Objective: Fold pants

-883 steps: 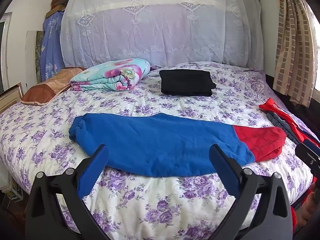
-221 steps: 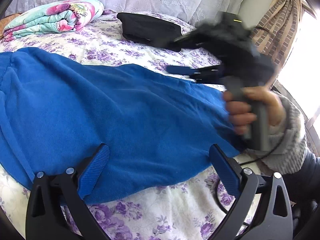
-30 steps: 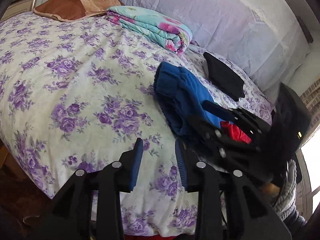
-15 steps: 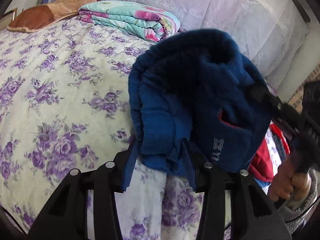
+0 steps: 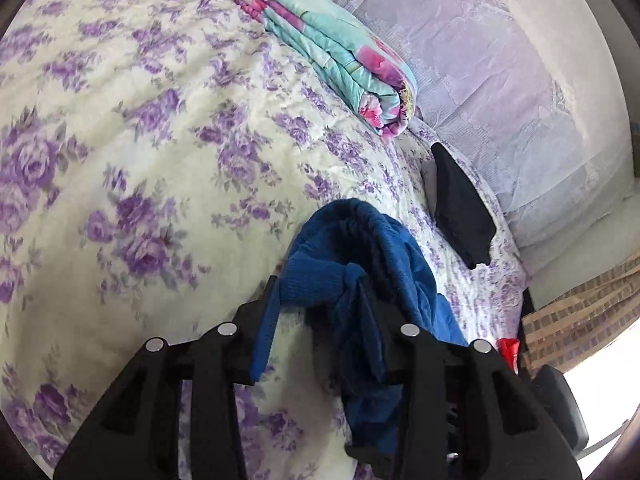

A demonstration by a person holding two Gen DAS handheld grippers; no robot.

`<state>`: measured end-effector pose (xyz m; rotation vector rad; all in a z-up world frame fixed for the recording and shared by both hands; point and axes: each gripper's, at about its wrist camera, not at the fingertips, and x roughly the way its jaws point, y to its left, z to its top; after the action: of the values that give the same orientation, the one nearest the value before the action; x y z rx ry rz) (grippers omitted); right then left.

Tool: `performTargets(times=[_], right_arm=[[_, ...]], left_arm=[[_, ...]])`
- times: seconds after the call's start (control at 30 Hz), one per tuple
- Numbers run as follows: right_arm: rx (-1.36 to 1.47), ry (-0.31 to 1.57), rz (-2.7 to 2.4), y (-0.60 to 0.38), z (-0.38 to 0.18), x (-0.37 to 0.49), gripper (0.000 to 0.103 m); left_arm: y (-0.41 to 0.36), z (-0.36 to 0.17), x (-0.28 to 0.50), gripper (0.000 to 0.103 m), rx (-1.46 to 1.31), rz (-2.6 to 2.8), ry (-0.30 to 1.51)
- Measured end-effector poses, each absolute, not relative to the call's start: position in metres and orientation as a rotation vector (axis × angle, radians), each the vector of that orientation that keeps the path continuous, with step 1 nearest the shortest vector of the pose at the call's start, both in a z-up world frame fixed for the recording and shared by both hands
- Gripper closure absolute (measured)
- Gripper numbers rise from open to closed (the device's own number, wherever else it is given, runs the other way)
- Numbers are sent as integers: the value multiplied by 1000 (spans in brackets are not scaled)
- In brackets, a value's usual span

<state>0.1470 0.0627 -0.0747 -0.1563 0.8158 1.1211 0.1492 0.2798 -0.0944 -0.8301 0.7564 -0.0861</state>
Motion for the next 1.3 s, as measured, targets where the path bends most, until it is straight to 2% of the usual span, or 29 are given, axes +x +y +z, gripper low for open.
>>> performTargets(times=[0.07,0.13,0.2,0.23,0.37,0.4,0.47,0.53,0.63,0.7,0.8,0.93,1.13,1.3], right_arm=[[-93,783,1129,46,-63,145,58],[-38,742,1130,25,-50,142,53],[-1,708,1109,2,-42,138,48],[8,689,1080,-10,-38,136,43],[58,622,964,-60,-30,129,30],[78,607,933,-75,-29,128,27],[126,580,876,-105,-27,124,14],[176,567,835,-136,-28,122,13],[246,554,766,-178,-34,120,13],[309,556,730,-205,-42,121,13],[415,574,675,-238,-57,124,13],[466,566,633,-261,-68,123,13],[511,523,623,-284,-69,114,13],[551,470,608,-310,-67,102,13]], left_arm=[[286,-97,133,58,-870,-72,722],[294,-96,118,53,-915,-81,673],[293,-88,103,52,-927,-91,632],[288,-82,100,51,-903,-97,623],[248,-61,112,40,-734,-120,660],[240,-62,119,39,-712,-126,680],[228,-71,135,37,-668,-83,725],[222,-90,155,36,-632,-79,789],[220,-98,160,39,-594,-72,761],[224,-97,157,55,-625,-79,752],[227,-89,151,64,-671,-101,725],[194,-48,138,65,-524,-61,650],[94,26,120,65,-147,-59,523],[-9,42,118,65,135,-107,492]])
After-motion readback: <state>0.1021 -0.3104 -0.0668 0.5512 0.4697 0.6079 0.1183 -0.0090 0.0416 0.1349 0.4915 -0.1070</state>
